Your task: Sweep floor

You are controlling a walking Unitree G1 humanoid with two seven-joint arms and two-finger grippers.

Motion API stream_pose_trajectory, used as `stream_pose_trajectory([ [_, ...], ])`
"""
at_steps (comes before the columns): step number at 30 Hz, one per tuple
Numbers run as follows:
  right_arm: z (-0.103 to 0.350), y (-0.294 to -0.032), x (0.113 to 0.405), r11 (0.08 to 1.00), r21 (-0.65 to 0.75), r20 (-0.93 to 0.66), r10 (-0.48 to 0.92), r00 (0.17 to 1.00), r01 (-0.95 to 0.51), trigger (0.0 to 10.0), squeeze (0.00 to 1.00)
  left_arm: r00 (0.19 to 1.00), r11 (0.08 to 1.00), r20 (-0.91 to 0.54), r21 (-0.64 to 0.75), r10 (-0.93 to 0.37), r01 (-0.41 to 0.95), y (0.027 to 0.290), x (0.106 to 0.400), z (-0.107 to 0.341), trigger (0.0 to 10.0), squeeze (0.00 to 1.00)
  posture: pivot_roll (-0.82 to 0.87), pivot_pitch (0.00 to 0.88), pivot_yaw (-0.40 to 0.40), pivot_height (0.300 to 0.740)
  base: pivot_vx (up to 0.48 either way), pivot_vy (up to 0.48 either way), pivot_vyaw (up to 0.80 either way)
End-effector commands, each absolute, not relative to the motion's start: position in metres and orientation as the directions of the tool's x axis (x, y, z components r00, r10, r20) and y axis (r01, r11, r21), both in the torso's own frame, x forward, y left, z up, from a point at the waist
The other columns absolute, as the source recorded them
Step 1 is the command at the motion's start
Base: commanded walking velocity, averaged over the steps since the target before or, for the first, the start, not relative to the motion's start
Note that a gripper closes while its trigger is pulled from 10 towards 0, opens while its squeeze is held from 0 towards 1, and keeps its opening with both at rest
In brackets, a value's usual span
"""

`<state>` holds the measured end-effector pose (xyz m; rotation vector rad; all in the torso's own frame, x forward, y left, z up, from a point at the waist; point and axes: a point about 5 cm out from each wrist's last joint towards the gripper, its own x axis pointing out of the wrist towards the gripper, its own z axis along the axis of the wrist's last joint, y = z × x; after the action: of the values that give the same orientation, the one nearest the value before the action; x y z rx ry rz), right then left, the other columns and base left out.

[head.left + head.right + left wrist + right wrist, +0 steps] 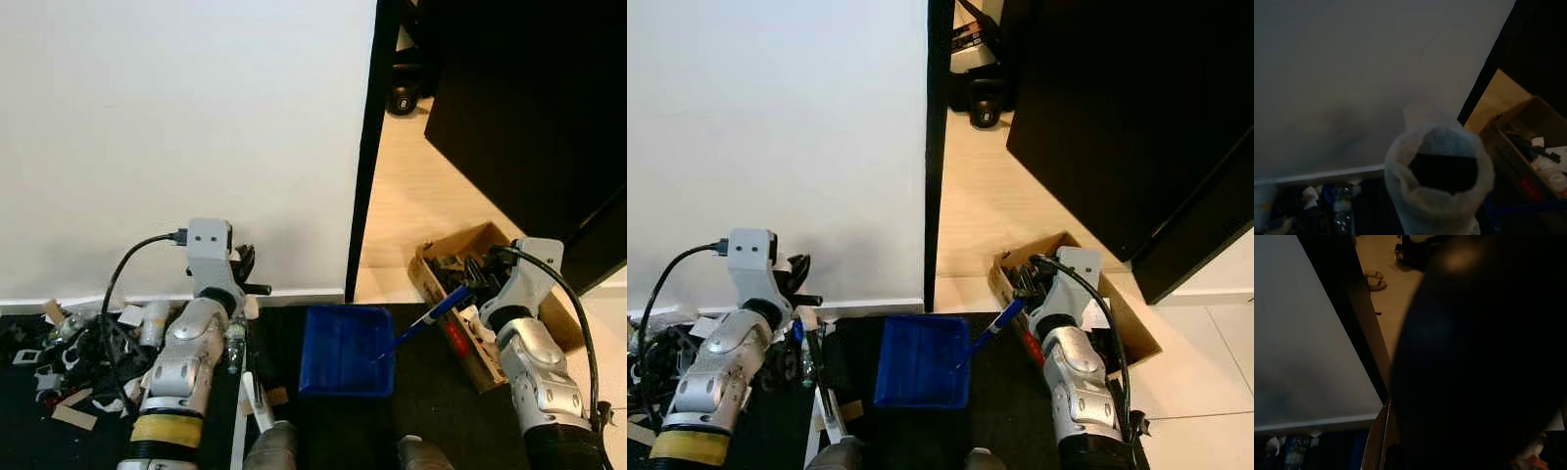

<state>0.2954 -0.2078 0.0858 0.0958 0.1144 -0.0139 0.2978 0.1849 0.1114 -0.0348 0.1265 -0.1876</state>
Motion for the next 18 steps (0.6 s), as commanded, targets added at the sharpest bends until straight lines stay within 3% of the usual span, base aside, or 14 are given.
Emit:
stream_pose_trajectory([
  [1, 0.093, -0.208, 0.299, 0.997, 0.080, -0.074, 0.002, 0.997, 0.004, 10.0, 0.00, 0.978, 0.983, -0.098, -0.003, -0.183, 0.184, 0.194, 0.299, 0.118, 10.0, 0.00, 0.06, 0.130, 0.051, 0.740, 0.000, 0.000, 0.00],
  [10, 0.084, -0.192, 0.308, 0.996, 0.028, -0.115, 0.082, 0.990, -0.080, 10.0, 0.00, 0.943, 0.944, -0.103, 0.062, -0.317, 0.324, 0.224, 0.299, 0.133, 10.0, 0.00, 0.09, 0.193, 0.058, 0.740, 0.000, 0.000, 0.00],
  [18, 0.086, -0.176, 0.318, 0.992, -0.021, -0.107, 0.120, 0.987, -0.123, 10.0, 0.00, 0.920, 0.927, -0.172, 0.072, -0.353, 0.369, 0.249, 0.289, 0.123, 10.0, 0.00, 0.10, 0.252, 0.057, 0.740, 0.000, 0.000, 0.00],
])
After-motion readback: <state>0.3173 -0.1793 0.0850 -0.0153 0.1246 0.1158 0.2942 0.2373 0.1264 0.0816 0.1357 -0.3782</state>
